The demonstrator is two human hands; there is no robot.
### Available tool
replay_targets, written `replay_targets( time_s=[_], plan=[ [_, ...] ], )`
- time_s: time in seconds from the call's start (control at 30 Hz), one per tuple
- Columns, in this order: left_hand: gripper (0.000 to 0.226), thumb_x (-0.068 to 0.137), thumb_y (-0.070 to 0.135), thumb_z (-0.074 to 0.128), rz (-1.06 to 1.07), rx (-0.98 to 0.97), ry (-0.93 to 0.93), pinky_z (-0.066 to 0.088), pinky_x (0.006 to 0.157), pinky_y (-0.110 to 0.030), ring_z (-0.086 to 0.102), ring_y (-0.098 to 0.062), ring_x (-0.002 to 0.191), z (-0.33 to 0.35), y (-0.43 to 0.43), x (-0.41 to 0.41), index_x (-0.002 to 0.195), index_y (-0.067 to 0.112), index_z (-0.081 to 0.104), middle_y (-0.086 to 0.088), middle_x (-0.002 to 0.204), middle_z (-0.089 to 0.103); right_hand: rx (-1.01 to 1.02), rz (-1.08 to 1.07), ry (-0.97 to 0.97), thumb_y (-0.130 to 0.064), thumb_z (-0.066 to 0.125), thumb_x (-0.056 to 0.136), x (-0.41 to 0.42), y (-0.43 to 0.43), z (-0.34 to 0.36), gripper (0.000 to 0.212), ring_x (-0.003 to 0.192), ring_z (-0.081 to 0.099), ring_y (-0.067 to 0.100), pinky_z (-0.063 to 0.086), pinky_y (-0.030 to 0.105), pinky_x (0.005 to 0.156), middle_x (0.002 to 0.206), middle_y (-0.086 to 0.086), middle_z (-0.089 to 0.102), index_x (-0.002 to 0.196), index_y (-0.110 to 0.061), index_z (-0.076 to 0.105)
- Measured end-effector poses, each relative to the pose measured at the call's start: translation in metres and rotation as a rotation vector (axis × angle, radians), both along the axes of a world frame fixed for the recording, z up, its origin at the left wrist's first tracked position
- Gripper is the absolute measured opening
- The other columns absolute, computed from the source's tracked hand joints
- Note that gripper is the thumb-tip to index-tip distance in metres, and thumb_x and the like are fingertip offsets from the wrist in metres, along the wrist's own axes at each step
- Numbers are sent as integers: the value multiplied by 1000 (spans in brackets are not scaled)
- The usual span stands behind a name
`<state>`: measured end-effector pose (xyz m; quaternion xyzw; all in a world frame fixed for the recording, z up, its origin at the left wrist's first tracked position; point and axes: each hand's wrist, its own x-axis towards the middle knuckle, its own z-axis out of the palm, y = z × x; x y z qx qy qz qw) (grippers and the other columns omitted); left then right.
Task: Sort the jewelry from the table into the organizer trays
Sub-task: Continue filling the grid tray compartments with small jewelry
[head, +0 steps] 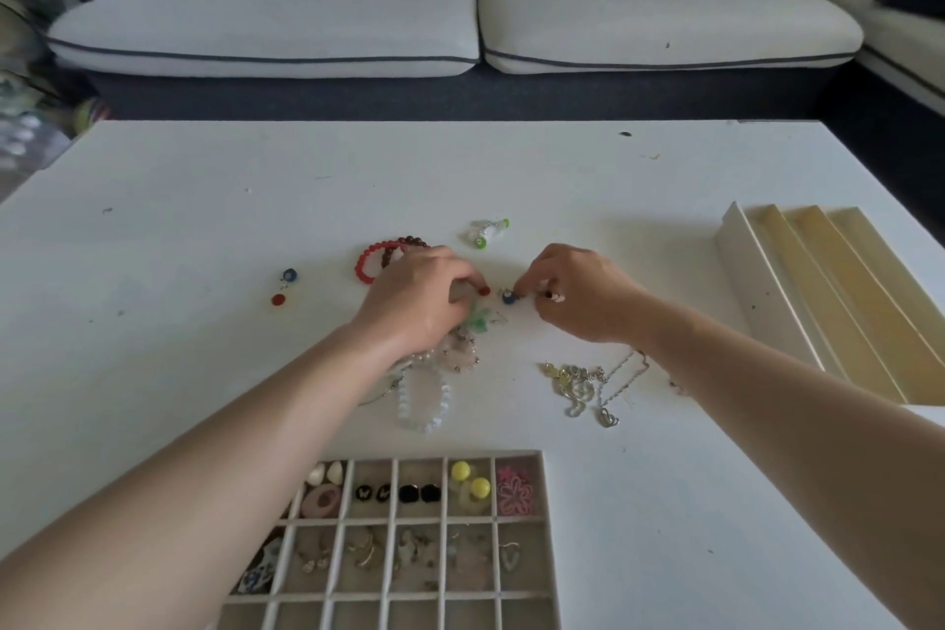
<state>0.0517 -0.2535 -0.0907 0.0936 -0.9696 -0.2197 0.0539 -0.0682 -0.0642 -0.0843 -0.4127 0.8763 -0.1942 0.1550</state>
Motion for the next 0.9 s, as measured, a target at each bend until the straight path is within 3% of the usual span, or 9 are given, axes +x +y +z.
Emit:
replay_targets(
  time_s=[0.17, 0.3, 0.37, 0.47, 0.73, 0.83, 0.9],
  plan=[
    [22, 96, 22, 64, 8, 100, -21, 52, 87, -38, 59, -11, 100, -2, -2, 21, 115, 28, 71, 11, 108, 62, 16, 27, -55, -11, 62, 86, 15, 22, 7, 32, 93, 63, 8, 44, 19, 73, 102, -14, 63, 101, -37, 74],
    [27, 94, 15, 70, 40, 236, -4, 54, 89, -28, 64, -7, 98, -2, -6, 36, 120, 21, 70, 8, 113, 67, -10, -53, -130, -3, 64, 81, 22, 30, 10, 37, 80, 64, 3, 44, 5, 63, 90, -14, 69, 103, -31, 73],
    [30, 91, 7, 71, 59, 303, 9, 53, 85, -17, 65, -5, 96, -2, -7, 42, 119, 19, 71, 8, 110, 69, -66, -112, -189, 0, 66, 80, 25, 34, 9, 40, 77, 65, 3, 49, 10, 67, 90, -14, 70, 105, -31, 70],
    [35, 88, -1, 72, 85, 359, 2, 48, 77, -4, 65, 0, 95, 0, -9, 50, 117, 19, 71, 10, 106, 70, -111, -150, -233, -3, 71, 81, 27, 38, 9, 38, 76, 68, 4, 59, 29, 74, 89, -13, 71, 106, -31, 69],
    [40, 92, -4, 56, 179, 342, -8, 54, 84, -23, 69, -2, 91, 3, -21, 62, 107, 29, 73, 16, 100, 72, -166, -191, -323, -1, 72, 82, 23, 47, 8, 34, 75, 72, 6, 58, 41, 79, 80, -14, 74, 97, -31, 71],
    [43, 88, -6, 54, 209, 331, -35, 56, 78, -24, 68, -4, 84, 7, -23, 66, 97, 31, 73, 16, 93, 73, -184, -222, -325, -1, 69, 84, 19, 51, 8, 33, 67, 68, 3, 53, 37, 61, 81, -14, 73, 96, -31, 72],
    [41, 87, -5, 55, 204, 323, -65, 56, 76, -24, 68, -5, 83, 9, -23, 68, 94, 31, 72, 16, 89, 74, -209, -278, -330, 3, 60, 87, 17, 53, 7, 35, 65, 65, 7, 44, 24, 48, 83, -10, 73, 96, -29, 73]
  ],
)
